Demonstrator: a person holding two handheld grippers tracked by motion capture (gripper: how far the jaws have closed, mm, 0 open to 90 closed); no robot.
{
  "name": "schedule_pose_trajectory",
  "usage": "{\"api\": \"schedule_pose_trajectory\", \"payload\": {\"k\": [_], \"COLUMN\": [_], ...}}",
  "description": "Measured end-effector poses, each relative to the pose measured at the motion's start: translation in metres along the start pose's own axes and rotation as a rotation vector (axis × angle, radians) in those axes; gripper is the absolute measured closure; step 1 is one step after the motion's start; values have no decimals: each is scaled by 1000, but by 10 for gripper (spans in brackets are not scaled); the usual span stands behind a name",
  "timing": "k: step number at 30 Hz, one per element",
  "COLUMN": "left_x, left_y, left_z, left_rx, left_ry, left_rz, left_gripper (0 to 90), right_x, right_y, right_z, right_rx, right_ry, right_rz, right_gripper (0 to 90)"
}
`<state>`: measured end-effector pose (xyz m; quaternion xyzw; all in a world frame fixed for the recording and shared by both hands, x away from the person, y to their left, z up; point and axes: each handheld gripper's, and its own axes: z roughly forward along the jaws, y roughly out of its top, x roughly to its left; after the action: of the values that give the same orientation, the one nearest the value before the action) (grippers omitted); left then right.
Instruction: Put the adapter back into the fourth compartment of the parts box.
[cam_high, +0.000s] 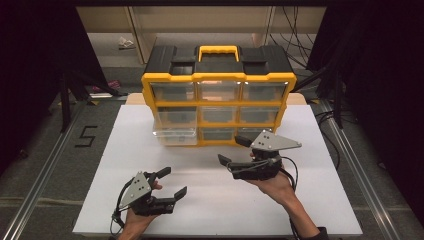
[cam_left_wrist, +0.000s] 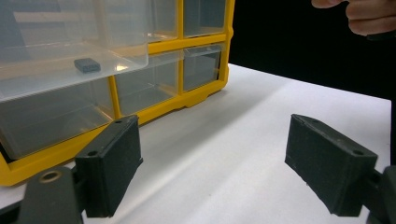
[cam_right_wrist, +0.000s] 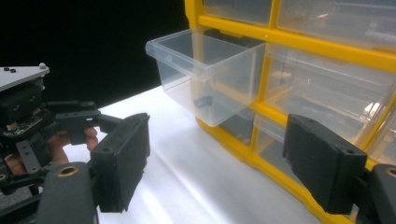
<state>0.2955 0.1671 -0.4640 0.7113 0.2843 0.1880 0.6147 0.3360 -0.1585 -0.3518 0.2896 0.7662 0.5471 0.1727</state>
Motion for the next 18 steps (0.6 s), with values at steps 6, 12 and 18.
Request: {"api": "schedule_pose_trajectory", "payload": {"k": [6,12,18], "left_x": [0,0,0], "left_y": [0,0,0], "left_z": [0,0,0], "left_rx": [-1,-2,1], "left_ry": [-2,-5,-10], "left_rz": [1,0,0], "left_gripper": [179,178,179], "right_x": [1,0,1], "right_y": [-6,-14,-24], "right_z": [0,-1,-1], "right_rx": [5,5,2], "right_ry": [3,2,3], "right_rz": [-3,2,5], "right_gripper": [224,224,226]}}
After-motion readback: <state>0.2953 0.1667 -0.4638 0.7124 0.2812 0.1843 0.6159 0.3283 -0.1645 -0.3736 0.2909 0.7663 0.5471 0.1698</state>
